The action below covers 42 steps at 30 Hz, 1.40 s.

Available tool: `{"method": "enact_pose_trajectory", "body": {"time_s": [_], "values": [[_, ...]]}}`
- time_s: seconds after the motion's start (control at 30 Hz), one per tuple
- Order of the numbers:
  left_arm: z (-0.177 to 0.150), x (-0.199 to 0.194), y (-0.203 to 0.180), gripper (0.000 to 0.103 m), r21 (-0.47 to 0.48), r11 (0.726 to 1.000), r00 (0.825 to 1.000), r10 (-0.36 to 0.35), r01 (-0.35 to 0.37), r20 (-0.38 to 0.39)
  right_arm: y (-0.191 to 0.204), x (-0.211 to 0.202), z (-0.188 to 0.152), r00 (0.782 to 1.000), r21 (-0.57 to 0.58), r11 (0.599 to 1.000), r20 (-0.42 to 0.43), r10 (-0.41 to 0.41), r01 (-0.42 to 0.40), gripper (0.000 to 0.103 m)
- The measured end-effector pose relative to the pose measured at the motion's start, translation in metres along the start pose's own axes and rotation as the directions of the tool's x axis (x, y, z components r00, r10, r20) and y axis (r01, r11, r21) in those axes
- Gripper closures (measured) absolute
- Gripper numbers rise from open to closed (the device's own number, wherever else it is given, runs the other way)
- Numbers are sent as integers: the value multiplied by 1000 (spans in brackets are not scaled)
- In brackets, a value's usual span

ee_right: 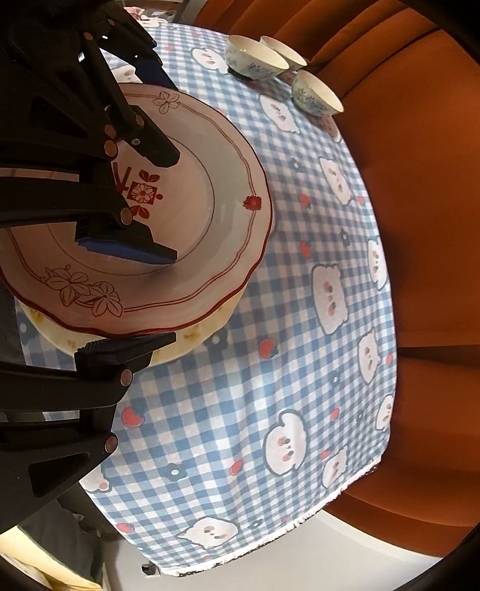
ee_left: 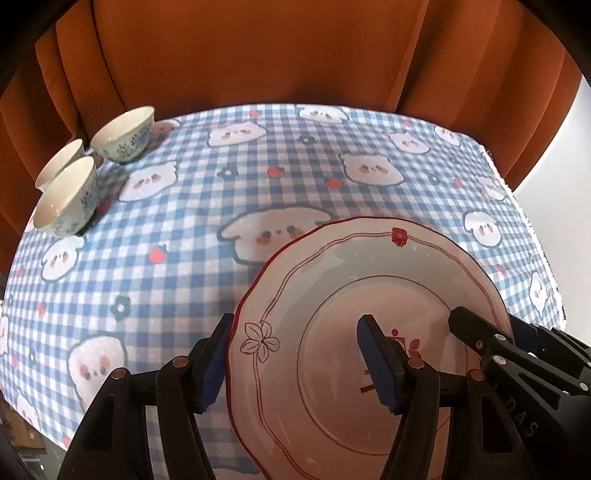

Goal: Organize plates and bowls
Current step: 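Carry the red-rimmed plate over the yellow-flower plates and lower it on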

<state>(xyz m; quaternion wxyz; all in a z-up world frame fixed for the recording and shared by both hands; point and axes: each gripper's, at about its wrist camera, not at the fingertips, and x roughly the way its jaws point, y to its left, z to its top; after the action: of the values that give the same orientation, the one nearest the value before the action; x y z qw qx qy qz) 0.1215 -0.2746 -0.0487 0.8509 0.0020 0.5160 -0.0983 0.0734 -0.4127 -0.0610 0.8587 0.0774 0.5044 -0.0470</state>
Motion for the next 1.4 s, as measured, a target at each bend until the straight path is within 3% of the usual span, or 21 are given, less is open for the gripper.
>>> {"method": "enact_pose_trajectory", "body": {"time_s": [0.33, 0.7, 0.77, 0.83, 1.1, 1.2, 1.4], "values": [[-10, 22, -15, 37, -14, 997, 995, 73, -74, -61, -18, 22, 3, 999, -32, 999, -43, 27, -28, 62], [-13, 28, -32, 38, 20, 987, 986, 163, -162, -42, -25, 36, 4, 997, -61, 997, -63, 51, -55, 63], [-15, 30, -39, 26, 41, 987, 986, 159, -157, -47, -29, 35, 4, 996, -57, 996, -62, 63, -67, 63], [-17, 33, -44, 27, 65, 981, 981, 187, -184, -40, -30, 35, 5, 994, -41, 995, -68, 90, -93, 63], [-15, 35, -45, 26, 40, 982, 982, 187, -185, -39, -46, 24, 5, 992, -2, 993, -47, 117, -117, 66], [-14, 34, -43, 26, 28, 984, 983, 177, -176, -40, -46, 20, 9, 993, -22, 994, -30, 110, -111, 85], [-13, 30, -32, 25, -27, 985, 984, 171, -172, -51, -41, 26, 12, 993, -57, 992, -50, 109, -112, 85]]}}
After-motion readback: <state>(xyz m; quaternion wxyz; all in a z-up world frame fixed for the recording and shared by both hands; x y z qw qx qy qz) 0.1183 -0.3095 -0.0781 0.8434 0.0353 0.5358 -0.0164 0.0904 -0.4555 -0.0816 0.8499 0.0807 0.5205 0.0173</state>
